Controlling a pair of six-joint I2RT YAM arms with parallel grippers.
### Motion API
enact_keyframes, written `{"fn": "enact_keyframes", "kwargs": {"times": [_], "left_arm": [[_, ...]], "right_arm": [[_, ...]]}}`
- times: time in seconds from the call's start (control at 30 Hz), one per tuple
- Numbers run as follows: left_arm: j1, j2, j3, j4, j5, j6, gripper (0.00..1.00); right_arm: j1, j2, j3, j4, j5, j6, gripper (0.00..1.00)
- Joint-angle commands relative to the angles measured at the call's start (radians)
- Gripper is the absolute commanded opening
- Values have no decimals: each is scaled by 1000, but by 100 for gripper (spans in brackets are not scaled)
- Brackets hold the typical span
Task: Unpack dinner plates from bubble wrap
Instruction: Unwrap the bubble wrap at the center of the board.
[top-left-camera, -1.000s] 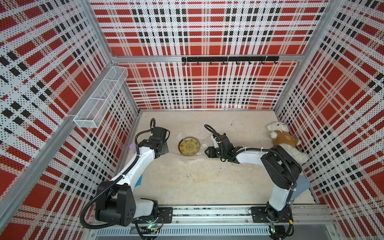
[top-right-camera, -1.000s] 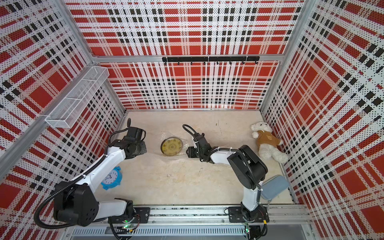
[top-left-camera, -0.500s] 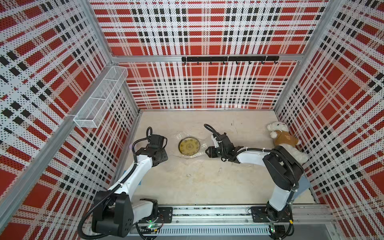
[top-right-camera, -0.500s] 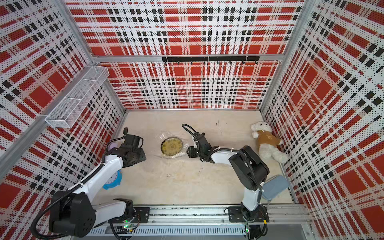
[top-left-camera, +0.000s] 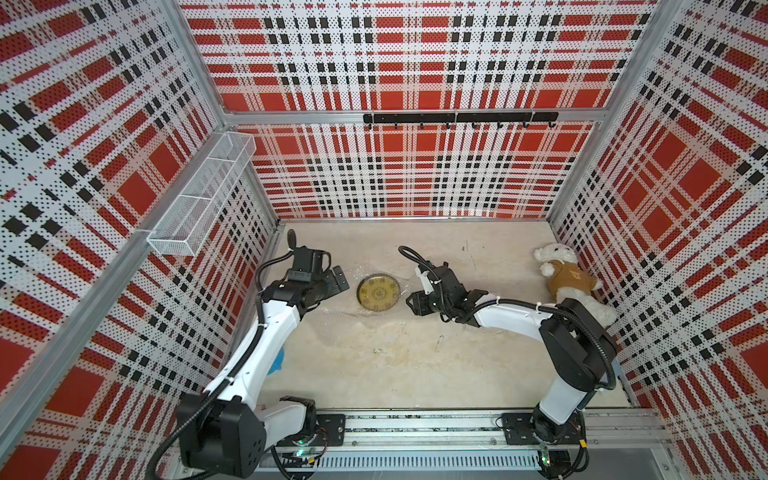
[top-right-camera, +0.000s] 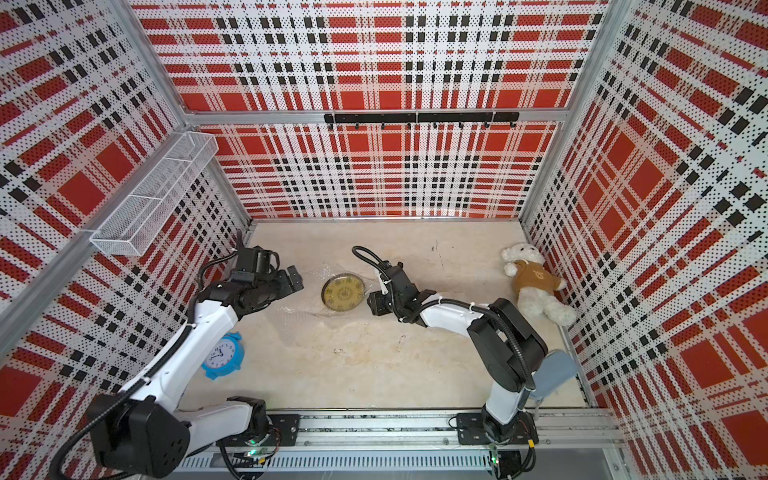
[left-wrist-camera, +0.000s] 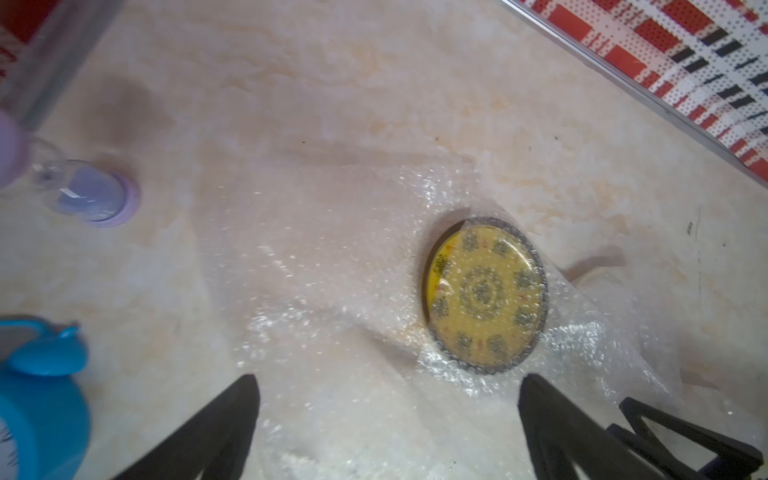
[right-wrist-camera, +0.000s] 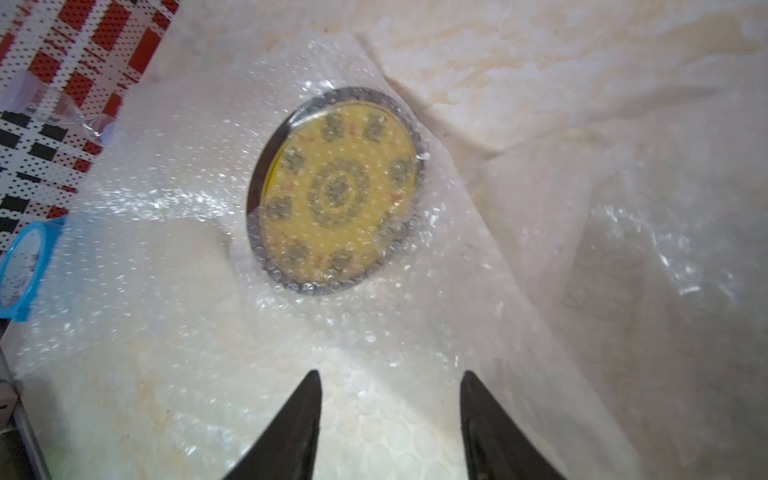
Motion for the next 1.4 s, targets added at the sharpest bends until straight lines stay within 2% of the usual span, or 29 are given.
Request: {"fn": "enact_keyframes", "kwargs": {"times": [0.0, 0.17, 0.2, 0.3, 0.37, 0.63, 0.87, 1.1, 1.27, 1.37], "left_arm": [[-31, 84, -30, 76, 66, -8, 100], [-26, 163, -111, 174, 99, -47, 99], [-21, 166, -125, 188, 102, -52, 99], [7, 153, -165, 216, 111, -70, 99], [27, 136, -190, 227, 115, -78, 99], [68, 106, -287, 274, 132, -104, 98], [70, 125, -320, 315, 139, -113, 97], [78, 135, -339, 335, 149, -110, 97], [87, 140, -352, 345, 154, -107, 97], [93, 147, -361, 352, 162, -107, 97]], "right_arm": [[32, -44, 49, -15, 1, -113, 62], [94, -77, 68, -66, 13, -246, 76], [107, -89, 66, -75, 12, -274, 82], [135, -119, 59, -114, 11, -341, 94], [156, -130, 58, -145, 21, -387, 96], [246, -58, 115, -244, 126, -549, 89], [305, 57, 208, -266, 188, -615, 86], [316, 151, 274, -262, 254, -648, 83], [316, 191, 296, -248, 265, -672, 72], [316, 202, 294, -235, 264, -684, 71]]}}
